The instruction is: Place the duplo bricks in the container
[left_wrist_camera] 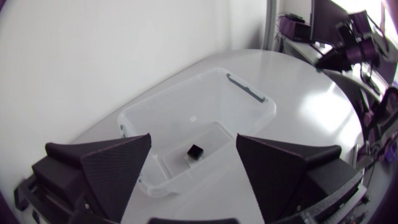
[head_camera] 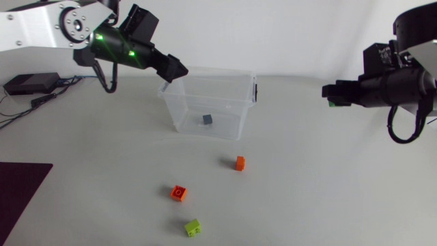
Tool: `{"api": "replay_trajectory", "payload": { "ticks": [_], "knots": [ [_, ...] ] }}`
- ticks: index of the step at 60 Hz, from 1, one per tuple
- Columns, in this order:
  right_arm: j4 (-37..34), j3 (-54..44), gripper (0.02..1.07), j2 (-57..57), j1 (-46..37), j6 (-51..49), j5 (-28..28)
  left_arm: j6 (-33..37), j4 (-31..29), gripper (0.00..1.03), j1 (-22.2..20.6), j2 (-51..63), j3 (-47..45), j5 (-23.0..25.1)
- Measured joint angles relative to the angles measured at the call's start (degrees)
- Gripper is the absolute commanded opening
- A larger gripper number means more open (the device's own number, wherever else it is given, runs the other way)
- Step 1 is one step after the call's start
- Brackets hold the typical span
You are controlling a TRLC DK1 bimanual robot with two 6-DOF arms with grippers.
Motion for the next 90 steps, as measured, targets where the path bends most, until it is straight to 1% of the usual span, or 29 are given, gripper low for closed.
{"api": "replay_trajectory", "payload": {
  "ticks": [6,9,20,25,33,41,52,59,74,79,82,84,86,87,88,90],
  "knots": [
    [0.6,3.7,0.27,2.1,2.8,0.0,0.0,7.6,-2.5,0.98,-0.2,-6.7,-7.7,0.7],
    [1.1,5.0,0.28,3.4,3.8,0.0,0.0,11.2,-3.7,0.98,-0.3,-8.2,-11.0,0.9],
    [2.8,7.8,0.28,8.3,8.5,0.0,0.0,25.9,-9.4,0.98,-1.2,-8.8,-22.4,1.3],
    [3.2,9.5,0.28,9.7,9.6,-0.7,-0.8,30.5,-11.1,0.98,-2.5,-8.8,-24.7,1.3],
    [3.2,12.5,0.28,12.0,10.1,-1.7,-1.6,36.3,-13.0,0.98,-4.2,-8.8,-25.2,1.2],
    [3.6,15.8,0.28,14.7,11.0,-2.1,-2.5,42.9,-14.1,0.98,-6.2,-7.6,-26.4,-0.3],
    [5.6,19.3,0.29,17.9,14.3,-2.6,-3.1,48.9,-14.9,0.98,-9.3,-3.1,-29.0,-2.1],
    [7.0,21.4,0.29,20.2,15.0,-3.0,-3.1,50.4,-14.0,0.98,-10.2,-0.4,-29.0,-3.2],
    [10.1,24.0,0.29,24.6,15.3,-3.9,-3.7,52.5,-11.1,0.96,-11.3,5.9,-29.0,-3.7],
    [10.9,24.9,0.29,25.9,15.6,-4.1,-3.7,52.7,-11.0,0.88,-11.3,7.2,-29.0,-3.9],
    [11.1,25.8,0.29,26.8,15.8,-4.1,-3.7,52.9,-11.0,0.81,-11.3,8.0,-28.9,-4.0],
    [11.2,26.5,0.29,27.4,16.0,-4.1,-3.7,52.9,-11.0,0.73,-11.3,8.3,-28.6,-4.0],
    [11.3,26.9,0.29,27.8,16.1,-4.2,-3.7,52.9,-11.0,0.63,-11.3,8.6,-28.6,-4.0],
    [11.4,27.3,0.29,28.2,16.2,-4.3,-3.7,52.9,-10.9,0.61,-11.3,8.6,-28.5,-4.0],
    [11.5,27.5,0.29,28.3,16.3,-4.3,-3.7,53.0,-10.9,0.55,-11.3,8.7,-28.5,-4.0],
    [12.0,27.7,0.29,28.8,16.5,-4.3,-3.7,53.1,-10.9,0.46,-11.3,8.7,-28.5,-4.0]
  ]
}}
